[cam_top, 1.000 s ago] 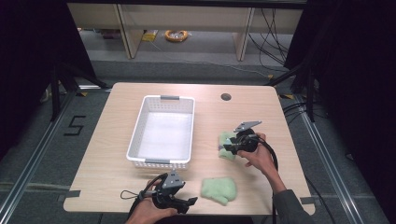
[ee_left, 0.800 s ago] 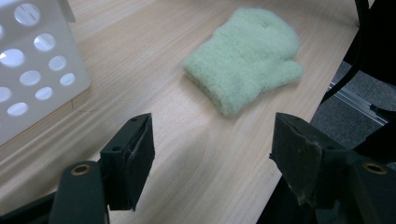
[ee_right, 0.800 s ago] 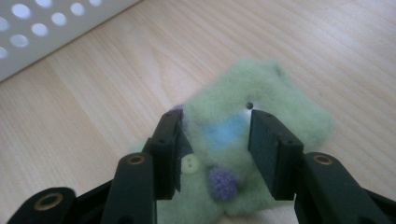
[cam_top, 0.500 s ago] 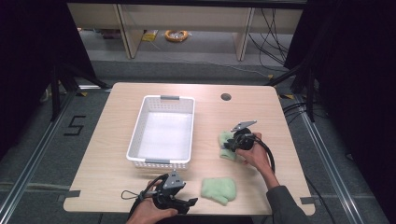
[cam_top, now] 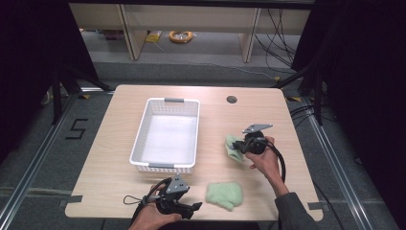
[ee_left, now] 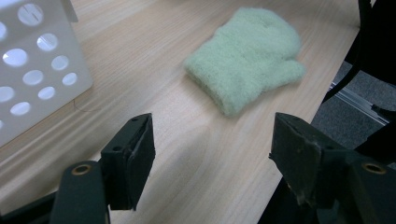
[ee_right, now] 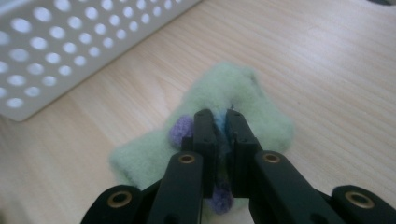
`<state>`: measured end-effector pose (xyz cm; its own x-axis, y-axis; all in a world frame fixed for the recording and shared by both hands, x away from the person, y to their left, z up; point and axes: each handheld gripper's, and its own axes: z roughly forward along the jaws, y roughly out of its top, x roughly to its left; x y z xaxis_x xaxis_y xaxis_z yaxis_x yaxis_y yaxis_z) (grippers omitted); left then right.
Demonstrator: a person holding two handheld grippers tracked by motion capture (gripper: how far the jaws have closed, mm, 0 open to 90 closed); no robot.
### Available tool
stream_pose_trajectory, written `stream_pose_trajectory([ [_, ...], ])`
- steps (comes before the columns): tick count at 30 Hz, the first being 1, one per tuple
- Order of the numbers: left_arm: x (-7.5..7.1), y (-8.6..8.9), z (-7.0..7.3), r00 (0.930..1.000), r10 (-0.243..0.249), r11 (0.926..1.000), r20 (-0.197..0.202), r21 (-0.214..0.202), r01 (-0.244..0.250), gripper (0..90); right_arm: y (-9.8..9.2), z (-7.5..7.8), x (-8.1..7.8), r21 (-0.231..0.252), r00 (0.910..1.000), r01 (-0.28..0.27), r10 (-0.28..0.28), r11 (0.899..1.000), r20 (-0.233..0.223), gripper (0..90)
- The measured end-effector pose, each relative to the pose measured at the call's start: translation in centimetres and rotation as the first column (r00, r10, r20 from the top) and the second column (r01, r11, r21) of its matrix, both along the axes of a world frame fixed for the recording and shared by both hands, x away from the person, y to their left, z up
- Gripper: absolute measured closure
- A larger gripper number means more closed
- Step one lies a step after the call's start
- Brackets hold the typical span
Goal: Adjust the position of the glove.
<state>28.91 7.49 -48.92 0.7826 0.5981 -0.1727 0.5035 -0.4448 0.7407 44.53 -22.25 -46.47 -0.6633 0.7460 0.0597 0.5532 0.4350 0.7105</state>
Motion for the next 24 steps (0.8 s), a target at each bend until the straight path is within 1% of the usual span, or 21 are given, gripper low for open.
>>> stream_pose_trajectory([
  [1, 0.0, 0.0, 0.0, 1.0, 0.0, 1.0, 0.0, 0.0, 0.0, 30.0, 0.0, 0.2, -0.3, 0.009, 1.0, 0.002, -0.002, 1.0, 0.004, 85.2],
  [2, 0.0, 0.0, 0.0, 1.0, -0.005, 1.0, 0.004, 0.004, 0.005, 30.0, 0.1, 0.5, -0.7, 0.032, 0.9996, -0.008, 0.007, 0.999, 0.026, 85.2],
  [4, 0.0, -0.1, 0.0, 1.0, 0.002, 0.9999, 0.004, -0.011, -0.002, 29.9, 0.1, 1.0, -1.2, 0.035, 0.9997, -0.015, 0.014, 0.999, 0.017, 85.2],
  [5, 0.0, -0.1, 0.0, 1.0, 0.001, 1.0, 0.005, -0.01, -0.001, 29.9, 0.0, 1.8, -2.2, 0.052, 0.9994, -0.018, 0.017, 0.998, 0.029, 85.2],
  [7, -0.1, -0.1, 0.0, 1.0, 0.003, 0.9999, 0.006, -0.011, -0.002, 30.0, 0.0, 2.0, -2.5, 0.062, 0.9991, -0.021, 0.019, 0.998, 0.039, 85.2],
  [8, -0.1, -0.1, 0.1, 1.0, 0.005, 0.9998, 0.007, -0.018, -0.005, 29.9, 0.1, 2.5, -3.7, 0.081, 0.9988, -0.036, 0.033, 0.996, 0.035, 85.2],
  [9, -0.1, -0.1, 0.1, 1.0, 0.005, 0.9998, 0.007, -0.018, -0.005, 29.9, 0.1, 2.5, -3.7, 0.081, 0.9988, -0.036, 0.033, 0.996, 0.035, 85.2],
  [10, -0.1, 0.0, 0.2, 0.9999, -0.011, 0.9999, 0.01, 0.0, 0.011, 29.9, 0.2, 2.7, -5.4, 0.102, 0.9991, -0.039, 0.037, 0.994, 0.021, 85.2],
  [11, -0.1, 0.0, 0.2, 0.9999, -0.011, 0.9999, 0.01, 0.0, 0.011, 29.9, 0.2, 2.7, -5.4, 0.102, 0.9991, -0.039, 0.037, 0.994, 0.021, 85.2],
  [12, 0.0, 0.0, 0.2, 0.9998, -0.006, 1.0, 0.017, -0.001, 0.006, 29.9, 0.2, 2.9, -6.6, 0.11, 0.9983, -0.053, 0.05, 0.993, 0.028, 85.2],
  [13, 0.0, 0.0, 0.2, 0.9998, -0.006, 1.0, 0.017, 0.003, 0.006, 29.9, 0.3, 2.9, -7.3, 0.116, 0.9979, -0.065, 0.064, 0.991, 0.011, 85.2],
  [14, -0.1, 0.0, 0.2, 0.9998, -0.006, 1.0, 0.017, 0.001, 0.006, 29.9, 0.4, 2.9, -8.0, 0.118, 0.9976, -0.068, 0.066, 0.991, 0.021, 85.2],
  [15, -0.1, 0.0, 0.2, 0.9998, -0.006, 1.0, 0.017, 0.001, 0.006, 29.9, 0.4, 2.9, -8.0, 0.118, 0.9976, -0.068, 0.066, 0.991, 0.021, 85.2],
  [16, -0.1, 0.0, 0.2, 0.9998, -0.005, 1.0, 0.017, 0.002, 0.005, 29.9, 0.4, 3.1, -9.3, 0.128, 0.9972, -0.075, 0.075, 0.989, 0.008, 85.1],
  [17, 0.0, 0.0, 0.3, 0.9998, -0.01, 0.9999, 0.019, 0.013, 0.009, 29.8, 0.3, 3.1, -9.7, 0.122, 0.9963, -0.085, 0.082, 0.989, 0.026, 85.2],
  [19, -0.3, -0.1, 0.3, 1.0, 0.007, 0.9999, -0.001, -0.016, -0.007, 29.9, 0.5, 3.1, -10.6, 0.141, 0.9954, -0.095, 0.092, 0.985, 0.027, 85.1],
  [20, -0.3, -0.1, 0.3, 1.0, 0.007, 0.9999, -0.001, -0.016, -0.007, 29.8, 0.5, 3.2, -11.0, 0.127, 0.9955, -0.093, 0.091, 0.988, 0.026, 85.1],
  [21, -0.3, -0.3, 0.3, 0.9999, 0.011, 0.9995, 0.009, -0.029, -0.011, 29.9, 0.5, 3.1, -11.3, 0.13, 0.9946, -0.104, 0.103, 0.986, 0.017, 85.1],
  [22, -0.2, -0.1, 0.4, 0.9998, -0.01, 0.9999, 0.014, -0.004, 0.01, 29.9, 0.6, 3.1, -11.7, 0.129, 0.9957, -0.093, 0.092, 0.987, 0.011, 85.1],
  [23, -0.2, -0.1, 0.4, 0.9998, -0.007, 1.0, 0.019, 0.002, 0.007, 29.9, 0.8, 2.9, -11.9, 0.122, 0.9949, -0.1, 0.099, 0.987, 0.017, 85.0],
  [24, -0.4, -0.4, 0.3, 1.0, 0.006, 0.9995, -0.001, -0.032, -0.006, 29.9, 1.0, 2.7, -12.3, 0.129, 0.9956, -0.09, 0.092, 0.988, -0.016, 85.0],
])
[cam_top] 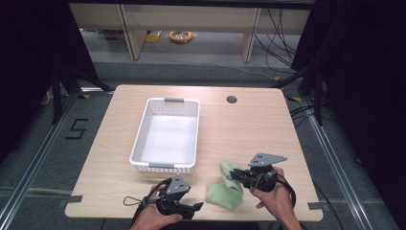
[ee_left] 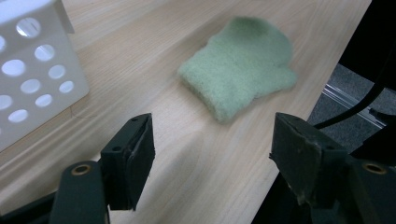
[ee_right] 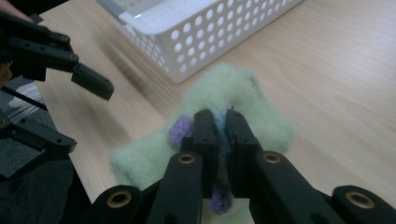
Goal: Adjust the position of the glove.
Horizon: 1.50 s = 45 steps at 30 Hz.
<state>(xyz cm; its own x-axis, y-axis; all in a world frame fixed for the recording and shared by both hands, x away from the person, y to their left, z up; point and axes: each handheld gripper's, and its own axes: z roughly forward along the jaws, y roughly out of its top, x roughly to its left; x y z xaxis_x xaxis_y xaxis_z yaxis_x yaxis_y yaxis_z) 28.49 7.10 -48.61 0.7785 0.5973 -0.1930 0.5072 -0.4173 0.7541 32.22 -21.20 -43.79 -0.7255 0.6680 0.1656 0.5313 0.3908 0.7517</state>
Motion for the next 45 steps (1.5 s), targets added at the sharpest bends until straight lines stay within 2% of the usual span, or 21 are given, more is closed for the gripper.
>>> stream_pose_trajectory([
  [1, 0.1, 0.0, 0.0, 0.9998, -0.011, 0.9999, 0.015, 0.008, 0.011, 29.8, 0.1, -0.4, 0.0, -0.01, 0.9997, -0.016, 0.017, 1.0, 0.019, 85.0],
  [2, 0.1, 0.1, -0.1, 1.0, -0.005, 1.0, -0.002, 0.008, 0.005, 29.8, 0.3, -0.7, -0.1, -0.013, 0.9996, -0.027, 0.027, 1.0, 0.006, 85.0],
  [4, 0.2, 0.3, 0.0, 0.9998, -0.016, 0.9991, 0.015, 0.04, 0.015, 29.8, 0.8, -1.4, -0.3, -0.025, 0.9994, -0.035, 0.035, 0.999, -0.005, 84.9],
  [7, 0.2, 0.3, 0.0, 0.9997, -0.017, 0.9991, 0.016, 0.04, 0.016, 29.8, 1.6, -1.8, -0.6, -0.027, 0.9984, -0.029, 0.028, 0.999, -0.05, 84.9],
  [10, 0.0, 0.0, -0.1, 1.0, -0.001, 1.0, 0.006, 0.008, 0.001, 30.2, 2.3, -2.3, -0.4, -0.056, 0.9977, -0.054, 0.051, 0.997, -0.044, 84.6],
  [11, 0.2, 0.1, -0.1, 0.9993, -0.03, 0.999, 0.021, 0.034, 0.029, 30.4, 2.6, -2.6, -0.4, -0.061, 0.9977, -0.047, 0.044, 0.997, -0.051, 84.5],
  [15, -0.2, -0.4, -0.4, 0.9992, -0.038, 0.999, 0.015, 0.023, 0.038, 31.2, 3.3, -3.8, -0.1, -0.063, 0.9957, -0.046, 0.041, 0.997, -0.082, 83.5],
  [16, -0.4, -0.7, -0.5, 0.9995, -0.032, 0.9995, -0.005, 0.001, 0.032, 31.5, 3.5, -4.1, -0.2, -0.053, 0.9955, -0.049, 0.044, 0.997, -0.084, 82.3],
  [21, -0.7, -1.8, -0.7, 0.9983, -0.057, 0.9983, 0.012, 0.011, 0.057, 34.3, 3.1, -3.9, -0.2, -0.036, 0.9937, -0.051, 0.047, 0.998, -0.102, 76.6],
  [24, -0.9, -2.2, -0.7, 0.997, -0.076, 0.9969, 0.012, 0.019, 0.076, 34.6, 3.0, -3.7, -0.2, -0.019, 0.9945, -0.049, 0.047, 0.999, -0.094, 73.8],
  [26, -0.9, -2.5, -0.7, 0.9969, -0.077, 0.997, 0.015, 0.014, 0.076, 34.7, 2.7, -3.1, -0.1, 0.001, 0.9972, -0.058, 0.058, 0.998, -0.048, 72.0],
  [27, -0.8, -2.5, -0.5, 0.996, -0.086, 0.9959, 0.021, 0.029, 0.086, 35.0, 2.6, -2.7, -0.1, 0.004, 0.997, -0.056, 0.056, 0.998, -0.053, 71.3],
  [28, -0.8, -2.8, -0.5, 0.997, -0.075, 0.9971, 0.019, 0.013, 0.075, 35.7, 2.3, -2.3, 0.0, 0.008, 0.9981, -0.048, 0.048, 0.999, -0.038, 71.3],
  [30, -0.7, -3.0, -0.3, 0.9958, -0.083, 0.9964, 0.037, 0.016, 0.083, 39.3, 1.3, -1.5, 0.8, -0.018, 0.9998, -0.015, 0.015, 1.0, -0.013, 71.3],
  [35, -0.8, -4.1, -0.2, 0.9908, -0.124, 0.9917, 0.053, 0.041, 0.122, 45.1, 0.1, -1.7, 2.4, -0.041, 0.9999, -0.011, 0.011, 0.999, 0.001, 71.2],
  [39, -0.6, -5.0, -0.7, 0.9898, -0.133, 0.9873, 0.05, 0.094, 0.128, 46.2, 0.6, -2.6, 3.9, -0.049, 0.9983, -0.025, 0.022, 0.998, -0.055, 67.5],
  [41, -0.5, -5.1, -0.7, 0.9877, -0.147, 0.9845, 0.054, 0.105, 0.141, 47.7, 0.8, -3.0, 4.3, -0.053, 0.9978, -0.035, 0.032, 0.998, -0.058, 66.0],
  [42, -0.4, -5.2, -0.8, 0.9883, -0.14, 0.9867, 0.061, 0.092, 0.134, 51.2, 1.2, -3.3, 4.6, -0.054, 0.9952, -0.04, 0.035, 0.998, -0.092, 65.0],
  [43, -0.2, -5.2, -0.8, 0.9856, -0.153, 0.9827, 0.073, 0.116, 0.144, 53.6, 1.3, -3.6, 4.8, -0.062, 0.9935, -0.046, 0.039, 0.997, -0.107, 64.2],
  [44, -0.2, -5.3, -0.9, 0.9881, -0.135, 0.9859, 0.074, 0.109, 0.127, 58.0, 1.8, -4.1, 5.0, -0.075, 0.9892, -0.044, 0.033, 0.996, -0.143, 62.9],
  [45, -0.1, -5.3, -0.9, 0.9891, -0.126, 0.9865, 0.077, 0.115, 0.116, 58.0, 1.8, -4.1, 5.0, -0.075, 0.9892, -0.044, 0.033, 0.996, -0.143, 62.9],
])
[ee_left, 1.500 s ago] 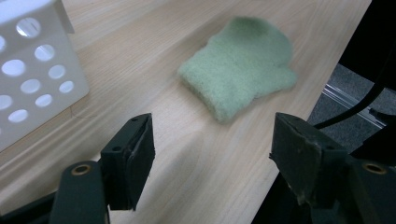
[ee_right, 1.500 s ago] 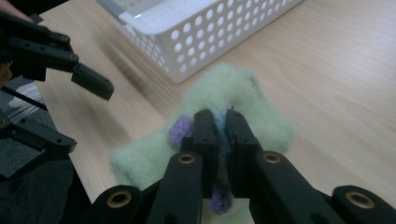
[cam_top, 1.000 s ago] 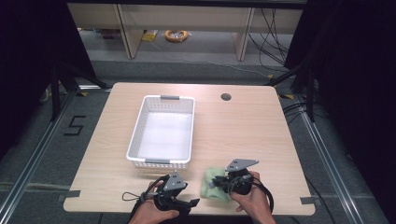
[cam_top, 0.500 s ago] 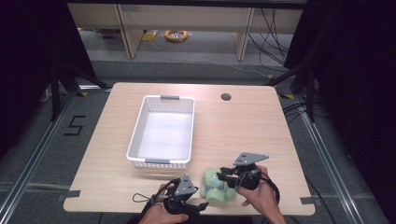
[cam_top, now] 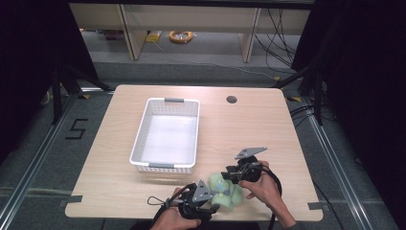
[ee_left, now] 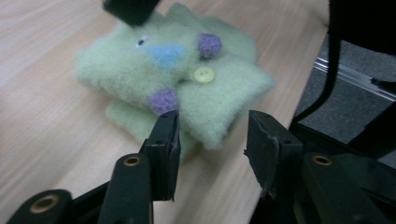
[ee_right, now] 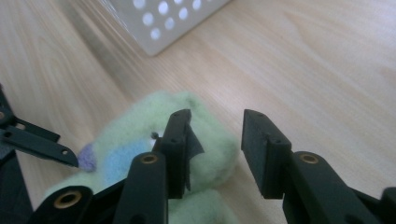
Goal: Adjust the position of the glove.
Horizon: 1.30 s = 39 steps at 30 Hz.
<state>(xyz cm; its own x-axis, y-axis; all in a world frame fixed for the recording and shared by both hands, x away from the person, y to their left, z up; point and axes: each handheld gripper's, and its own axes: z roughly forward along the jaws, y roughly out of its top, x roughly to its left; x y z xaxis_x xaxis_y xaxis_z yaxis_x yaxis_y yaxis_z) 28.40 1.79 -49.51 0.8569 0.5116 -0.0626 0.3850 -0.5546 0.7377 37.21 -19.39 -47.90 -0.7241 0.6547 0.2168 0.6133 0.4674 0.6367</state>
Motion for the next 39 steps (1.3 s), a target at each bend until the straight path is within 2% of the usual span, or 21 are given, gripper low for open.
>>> stream_pose_trajectory([
  [1, -0.1, -0.1, 0.0, 0.9999, 0.013, 0.9996, -0.002, -0.024, -0.013, 60.3, 0.0, -0.2, 0.2, 0.008, 0.9998, 0.007, -0.007, 1.0, 0.017, 63.0],
  [3, 0.1, 0.0, 0.0, 1.0, 0.003, 1.0, 0.007, 0.003, -0.003, 68.8, 0.0, -0.4, 0.2, 0.023, 1.0, 0.004, -0.004, 1.0, -0.004, 67.6],
  [4, 0.1, -0.1, 0.0, 1.0, -0.003, 1.0, 0.003, 0.004, 0.003, 76.8, -0.1, -0.4, 0.0, 0.009, 0.9995, -0.014, 0.014, 1.0, -0.028, 78.1],
  [5, 0.2, 0.0, -0.1, 0.9998, -0.011, 0.9999, 0.017, 0.009, 0.011, 76.8, -0.1, -0.4, 0.0, 0.009, 0.9995, -0.014, 0.014, 1.0, -0.028, 78.1],
  [6, 0.1, -0.1, -0.2, 1.0, 0.003, 1.0, 0.002, -0.004, -0.003, 79.3, -0.2, -0.4, 0.1, 0.009, 0.9989, -0.042, 0.042, 0.999, -0.022, 82.2],
  [7, 0.2, 0.2, -0.1, 0.9997, -0.011, 0.9999, 0.02, 0.004, 0.011, 82.5, -0.3, -0.4, 0.0, 0.003, 0.9985, -0.049, 0.05, 0.999, -0.024, 90.0],
  [10, 0.0, 0.3, 0.1, 1.0, -0.003, 0.9997, 0.002, -0.024, 0.003, 83.7, -0.7, 0.0, -0.1, 0.017, 0.9984, -0.053, 0.053, 0.998, -0.019, 90.0],
  [11, 0.1, 0.4, 0.3, 0.9995, -0.011, 0.9999, 0.03, -0.006, 0.011, 83.7, -0.7, 0.0, -0.1, 0.017, 0.9984, -0.053, 0.053, 0.998, -0.019, 90.0],
  [13, 0.2, 0.5, 0.4, 0.9995, -0.012, 0.9999, 0.031, -0.008, 0.012, 83.7, -1.0, 0.3, -0.2, 0.031, 0.9988, -0.045, 0.046, 0.999, -0.019, 90.0],
  [14, 0.1, 0.5, 0.3, 0.9999, 0.005, 0.9997, 0.01, -0.025, -0.005, 83.8, -1.3, 0.3, 0.0, 0.05, 0.9989, -0.034, 0.035, 0.998, -0.032, 86.6],
  [16, 0.2, 0.5, 0.2, 0.9997, -0.012, 0.9999, 0.022, 0.007, 0.012, 83.8, -1.8, 0.0, 0.4, 0.062, 0.9985, 0.006, -0.003, 0.998, -0.055, 75.6],
  [17, 0.2, 0.5, 0.0, 0.9998, -0.015, 0.9999, 0.016, -0.001, 0.015, 83.8, -1.8, -0.3, 0.5, 0.054, 0.9975, 0.005, -0.001, 0.999, -0.07, 70.0],
  [22, 0.3, 0.4, -0.3, 0.9998, -0.018, 0.9998, 0.001, 0.008, 0.018, 83.7, -1.3, -0.7, 0.3, 0.03, 0.9956, 0.008, -0.005, 1.0, -0.093, 63.2],
  [23, 0.4, 0.4, -0.4, 0.9997, -0.022, 0.9996, 0.008, 0.017, 0.022, 83.7, -1.2, -0.8, 0.2, 0.028, 0.992, 0.024, -0.021, 0.999, -0.125, 60.9],
  [26, 0.4, 0.4, -0.5, 0.9998, -0.021, 0.9996, 0.004, 0.018, 0.021, 83.7, -1.2, -1.2, 0.4, 0.03, 0.9905, 0.029, -0.024, 0.999, -0.135, 59.7],
  [27, 0.2, 0.4, -0.5, 0.9998, -0.008, 1.0, -0.017, 0.001, 0.008, 83.8, -1.1, -1.4, 0.4, 0.031, 0.9893, 0.036, -0.031, 0.999, -0.143, 59.6],
  [29, 0.4, 0.4, -0.5, 0.9999, -0.007, 0.9999, -0.012, 0.011, 0.007, 83.9, -1.0, -1.4, 0.4, 0.032, 0.9889, 0.027, -0.022, 0.999, -0.147, 65.4],
  [30, 0.4, 0.4, -0.5, 0.9999, -0.007, 0.9999, -0.012, 0.011, 0.007, 84.0, -1.0, -1.4, 0.4, 0.032, 0.9889, 0.027, -0.022, 0.999, -0.147, 65.4],
  [31, 0.3, 0.5, -0.4, 0.9999, -0.004, 0.9999, -0.01, 0.015, 0.004, 84.1, -1.0, -1.4, 0.3, 0.043, 0.9904, -0.001, 0.007, 0.999, -0.138, 76.7],
  [32, 0.3, 0.5, -0.2, 0.9998, -0.018, 0.9998, -0.005, 0.005, 0.018, 84.3, -1.0, -1.3, 0.3, 0.038, 0.9929, -0.011, 0.015, 0.999, -0.118, 79.2],
  [39, 0.6, 1.3, 1.3, 0.9997, 0.0, 0.9993, 0.023, -0.036, 0.001, 85.3, -1.4, 1.2, -1.1, 0.062, 0.9995, -0.019, 0.02, 0.998, -0.024, 81.6],
])
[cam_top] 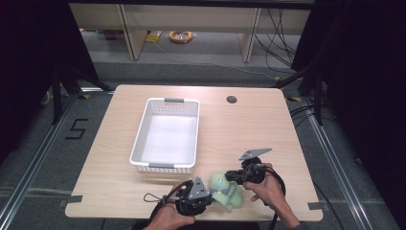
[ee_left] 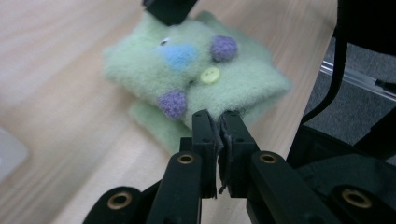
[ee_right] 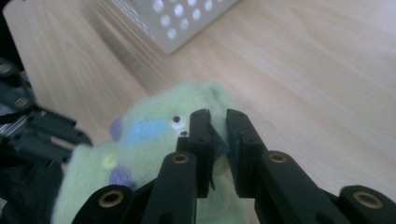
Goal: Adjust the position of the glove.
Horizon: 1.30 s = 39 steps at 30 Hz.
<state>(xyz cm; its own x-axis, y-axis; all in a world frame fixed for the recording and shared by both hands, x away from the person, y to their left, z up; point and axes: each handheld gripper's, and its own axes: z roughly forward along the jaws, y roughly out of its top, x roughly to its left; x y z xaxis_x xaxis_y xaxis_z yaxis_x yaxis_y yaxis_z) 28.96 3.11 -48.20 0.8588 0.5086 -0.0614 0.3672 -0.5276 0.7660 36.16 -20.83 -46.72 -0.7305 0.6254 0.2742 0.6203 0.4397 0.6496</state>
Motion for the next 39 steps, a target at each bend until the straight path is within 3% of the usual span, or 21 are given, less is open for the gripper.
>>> stream_pose_trajectory([
  [3, 0.7, 0.7, 0.9, 0.9994, 0.015, 0.9999, 0.03, 0.005, -0.015, 85.4, -0.9, 1.5, -1.6, 0.029, 0.999, 0.031, -0.032, 0.999, 0.033, 81.7],
  [7, 1.8, 1.2, 1.0, 0.999, 0.029, 0.9996, 0.036, 0.008, -0.029, 85.6, -1.7, 1.7, -3.4, 0.081, 0.9979, 0.046, -0.05, 0.996, 0.042, 82.1],
  [10, 2.5, 1.1, 0.4, 0.9993, 0.028, 0.9995, 0.024, 0.012, -0.028, 85.7, -2.0, 1.2, -4.7, 0.078, 0.9967, 0.063, -0.067, 0.995, 0.046, 82.5],
  [11, 2.6, 1.0, 0.4, 0.9994, 0.019, 0.9996, 0.029, 0.021, -0.02, 85.7, -1.8, 1.0, -5.2, 0.094, 0.9972, 0.07, -0.072, 0.993, 0.021, 82.6],
  [12, 2.7, 0.8, 0.2, 0.9993, 0.007, 0.9995, 0.036, 0.029, -0.008, 85.8, -2.0, 0.9, -5.2, 0.087, 0.9978, 0.05, -0.053, 0.995, 0.038, 82.7],
  [13, 2.7, 0.7, 0.2, 0.999, -0.004, 0.9993, 0.044, 0.038, 0.002, 85.8, -1.9, 1.0, -5.7, 0.081, 0.9968, 0.076, -0.077, 0.994, 0.018, 82.8],
  [14, 2.8, 0.3, 0.3, 0.9989, -0.005, 0.9992, 0.046, 0.039, 0.003, 85.8, -2.0, 0.9, -6.0, 0.076, 0.9959, 0.066, -0.07, 0.995, 0.058, 82.8],
  [16, 3.1, 0.3, 0.4, 0.9987, -0.011, 0.9988, 0.05, 0.049, 0.008, 85.8, -2.0, 0.9, -6.2, 0.092, 0.9964, 0.063, -0.068, 0.994, 0.049, 82.9],
  [17, 3.1, 0.1, 0.5, 0.999, -0.007, 0.9996, 0.045, 0.029, 0.006, 85.8, -2.1, 1.1, -7.0, 0.075, 0.9947, 0.086, -0.09, 0.993, 0.05, 82.8],
  [19, 3.5, -0.1, 0.6, 0.9972, -0.031, 0.9988, 0.068, 0.04, 0.028, 85.8, -2.2, 1.0, -7.4, 0.091, 0.9937, 0.092, -0.097, 0.992, 0.055, 82.8],
  [20, 3.5, -0.4, 0.5, 0.9985, -0.025, 0.9992, 0.049, 0.032, 0.024, 85.8, -2.2, 0.8, -7.6, 0.085, 0.9927, 0.093, -0.099, 0.992, 0.069, 82.8],
  [22, 3.7, -0.5, 0.2, 0.9983, -0.025, 0.9992, 0.053, 0.033, 0.023, 85.8, -2.2, 0.6, -7.6, 0.095, 0.9926, 0.093, -0.1, 0.991, 0.069, 82.7],
  [24, 4.0, -0.5, -0.2, 0.9973, -0.028, 0.9986, 0.068, 0.047, 0.025, 85.7, -2.1, 0.3, -7.8, 0.07, 0.9923, 0.099, -0.103, 0.993, 0.068, 82.4],
  [25, 4.2, -0.5, -0.5, 0.997, -0.045, 0.9968, 0.062, 0.069, 0.041, 85.7, -1.9, 0.0, -8.0, 0.084, 0.9929, 0.107, -0.111, 0.991, 0.043, 82.2],
  [26, 4.3, -0.4, -1.1, 0.9989, -0.03, 0.9982, 0.037, 0.053, 0.028, 85.3, -1.8, -0.6, -7.9, 0.054, 0.9955, 0.08, -0.083, 0.995, 0.046, 81.7],
  [31, 4.6, -0.2, -1.4, 0.9982, -0.033, 0.9978, 0.05, 0.059, 0.03, 81.9, -1.6, -0.8, -8.2, 0.053, 0.9967, 0.078, -0.079, 0.996, 0.02, 79.4],
  [32, 4.7, -0.1, -1.4, 0.9994, -0.019, 0.9986, 0.028, 0.049, 0.018, 78.9, -1.6, -0.6, -8.4, 0.022, 0.998, 0.062, -0.063, 0.998, 0.007, 77.1],
  [33, 4.7, -0.1, -1.4, 0.9994, -0.019, 0.9986, 0.028, 0.049, 0.018, 77.0, -1.6, -0.7, -8.3, 0.02, 0.9988, 0.038, -0.039, 0.999, 0.031, 75.8],
  [35, 4.8, 0.1, -1.4, 0.9998, 0.004, 0.9993, 0.021, 0.038, -0.005, 75.2, -1.6, -0.4, -8.6, 0.017, 0.9986, 0.052, -0.052, 0.999, 0.008, 74.4],
  [36, 4.8, 0.5, -1.4, 0.9997, 0.022, 0.9995, 0.004, 0.021, -0.022, 72.0, -1.9, 0.0, -8.8, 0.012, 0.9973, 0.062, -0.062, 0.998, 0.039, 71.7],
  [39, 4.7, 0.9, -1.2, 0.9991, 0.042, 0.999, -0.001, 0.012, -0.042, 68.7, -2.4, 0.5, -8.8, 0.034, 0.9963, 0.069, -0.07, 0.997, 0.05, 70.3],
])
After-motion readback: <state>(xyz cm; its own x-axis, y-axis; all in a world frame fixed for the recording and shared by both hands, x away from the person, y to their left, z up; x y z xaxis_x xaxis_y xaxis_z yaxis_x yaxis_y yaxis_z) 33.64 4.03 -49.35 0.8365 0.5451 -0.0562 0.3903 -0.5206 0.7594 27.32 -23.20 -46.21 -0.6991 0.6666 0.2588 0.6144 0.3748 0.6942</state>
